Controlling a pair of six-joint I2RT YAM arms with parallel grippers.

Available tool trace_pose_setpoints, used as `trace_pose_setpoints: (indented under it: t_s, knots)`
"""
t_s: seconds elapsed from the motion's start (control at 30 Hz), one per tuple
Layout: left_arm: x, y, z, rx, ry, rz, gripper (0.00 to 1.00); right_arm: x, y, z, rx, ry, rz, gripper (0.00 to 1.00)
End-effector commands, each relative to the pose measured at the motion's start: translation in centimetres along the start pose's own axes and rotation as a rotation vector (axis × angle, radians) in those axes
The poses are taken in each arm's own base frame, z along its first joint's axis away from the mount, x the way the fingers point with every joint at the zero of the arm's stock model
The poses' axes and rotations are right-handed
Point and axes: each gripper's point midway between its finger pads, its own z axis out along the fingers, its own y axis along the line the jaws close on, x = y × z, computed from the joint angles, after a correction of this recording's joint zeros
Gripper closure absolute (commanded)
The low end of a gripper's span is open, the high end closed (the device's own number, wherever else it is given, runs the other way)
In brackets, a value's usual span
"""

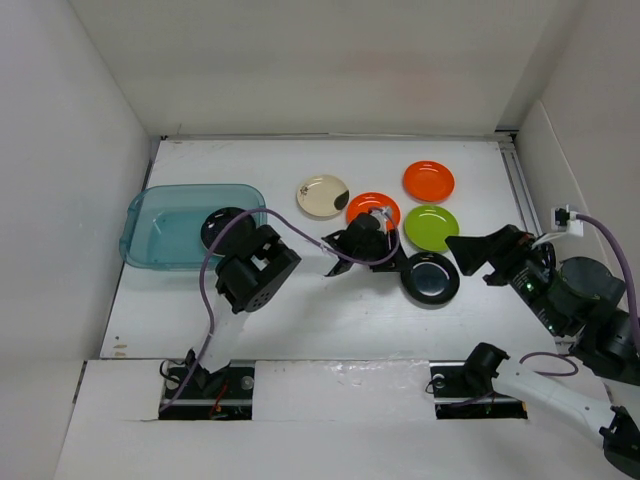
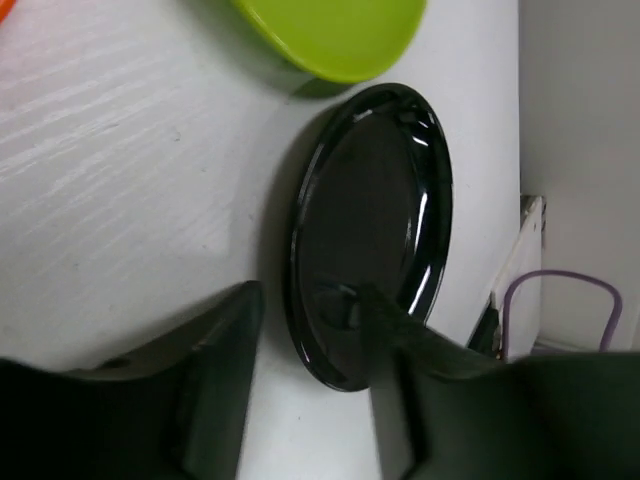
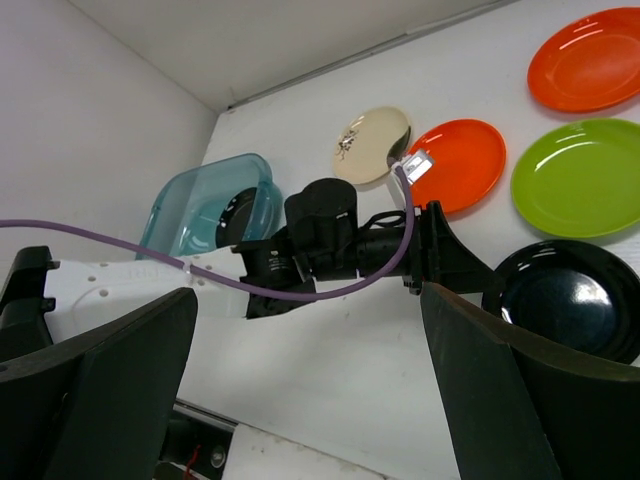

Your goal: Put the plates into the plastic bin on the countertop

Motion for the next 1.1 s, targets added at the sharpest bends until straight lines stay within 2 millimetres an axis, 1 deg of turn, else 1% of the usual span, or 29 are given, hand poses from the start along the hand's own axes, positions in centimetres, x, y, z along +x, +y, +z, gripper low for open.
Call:
trace_pose_setpoints:
  t_s: [0.0,0.03,0.07,0.1,0.13,0.2,0.27,0.3,0.33,0.37,0.4,0.43,0.5,0.53,0.57,0.6,0.63,0.67,0.73,0.77,0.8,0.83,0.87,0.9,0.93,0.97,1.0,1.03,1.07]
  knots:
    - [0.8,1.7,1.1,-0.062,0.031,-0.01,0.64,-0.2,0.0,0.0,-0.006,-0.019,0.017,0.01]
    - [0.8,2.0,1.3,-0.068,0.037,0.001,0.68,-0.2,0.0,0.0,-0.006,-0.019,0.017,0.01]
    - [1.5,2.1,1.5,-0.079,0.055,0.0,0.72,0.1,-0.1,0.1,-0.001,-0.013,0.013,0.01]
    - [1.4,2.3,1.8,-0.083,0.06,0.022,0.8,0.1,-0.1,0.1,-0.001,-0.013,0.013,0.01]
    - [1.6,2.5,1.8,-0.09,0.066,0.019,0.85,0.1,-0.1,0.1,-0.001,-0.013,0.013,0.01]
    - [1.4,2.5,1.6,-0.106,0.068,0.027,1.0,0.1,-0.1,0.1,-0.001,-0.013,0.013,0.01]
    - [0.8,2.0,0.8,-0.122,0.052,0.057,1.0,0.1,-0.1,0.1,-0.001,-0.013,0.013,0.01]
    - [-0.2,0.6,-0.6,-0.125,0.022,0.064,1.0,0.0,-0.3,0.1,0.006,-0.019,0.013,0.01]
    - [-0.4,0.2,-1.6,-0.133,0.012,0.079,1.0,0.0,-0.3,0.1,0.006,-0.019,0.013,0.01]
    - [-1.4,-1.1,-2.6,-0.126,-0.016,0.106,1.0,0.1,-0.4,0.1,0.011,-0.013,0.008,0.01]
    - [-2.5,-3.2,-4.9,-0.117,-0.052,0.124,1.0,0.1,-0.4,0.1,0.011,-0.013,0.008,0.01]
    - [-4.2,-3.7,-6.3,-0.137,-0.104,0.122,1.0,0.1,-0.4,0.1,0.011,-0.013,0.008,0.01]
    - [-6.7,-4.2,-9.3,-0.159,-0.164,0.119,1.0,0.0,-0.3,0.1,0.006,-0.019,0.013,0.01]
    - [-8.1,-4.9,-12.0,-0.17,-0.205,0.11,1.0,0.0,-0.3,0.1,0.006,-0.019,0.013,0.01]
    - [-10.5,-3.2,-14.3,-0.213,-0.266,0.065,1.0,0.1,-0.1,0.1,-0.001,-0.013,0.013,0.01]
    - [-11.8,-2.3,-16.2,-0.242,-0.308,0.044,1.0,-0.1,0.0,0.1,-0.006,-0.019,0.017,0.01]
    - [-13.3,-3.0,-19.5,-0.239,-0.38,0.024,1.0,-0.1,0.0,0.1,-0.006,-0.019,0.017,0.01]
    - [-15.4,0.5,-22.5,-0.322,-0.469,-0.048,1.0,0.1,0.0,0.4,-0.006,-0.019,0.017,0.01]
    - [-17.4,2.7,-27.1,-0.37,-0.59,-0.115,1.0,0.5,0.1,0.6,-0.012,-0.011,0.015,0.01]
    - [-18.3,2.9,-30.4,-0.386,-0.676,-0.139,1.0,0.8,0.0,0.9,-0.011,-0.01,0.005,0.01]
    - [-18.9,6.5,-33.5,-0.461,-0.749,-0.22,1.0,0.9,0.2,0.9,-0.021,-0.002,0.005,0.01]
    - [-19.1,8.0,-35.6,-0.505,-0.802,-0.258,1.0,1.3,0.3,1.3,-0.025,0.008,0.002,0.01]
    - [-18.9,9.1,-37.8,-0.547,-0.847,-0.297,1.0,1.4,0.5,1.7,-0.024,0.01,0.002,0.01]
    - [-18.7,12.3,-40.7,-0.624,-0.904,-0.364,1.0,1.7,0.8,1.6,-0.043,0.025,-0.007,0.01]
    - [-18.5,13.9,-42.3,-0.663,-0.939,-0.412,1.0,1.8,1.0,2.0,-0.04,0.028,-0.009,0.01]
    - [-17.9,15.5,-43.2,-0.7,-0.947,-0.45,1.0,2.1,1.1,2.2,-0.04,0.043,-0.015,0.01]
    - [-17.5,16.3,-44.3,-0.718,-0.97,-0.471,1.0,2.3,1.0,2.4,-0.041,0.043,-0.025,0.01]
    - [-16.9,18.0,-45.7,-0.744,-1.007,-0.517,1.0,2.4,1.2,2.4,-0.049,0.049,-0.025,0.01]
    - [-16.7,18.6,-46.1,-0.752,-1.017,-0.528,1.0,2.2,1.3,2.4,-0.054,0.043,-0.022,0.01]
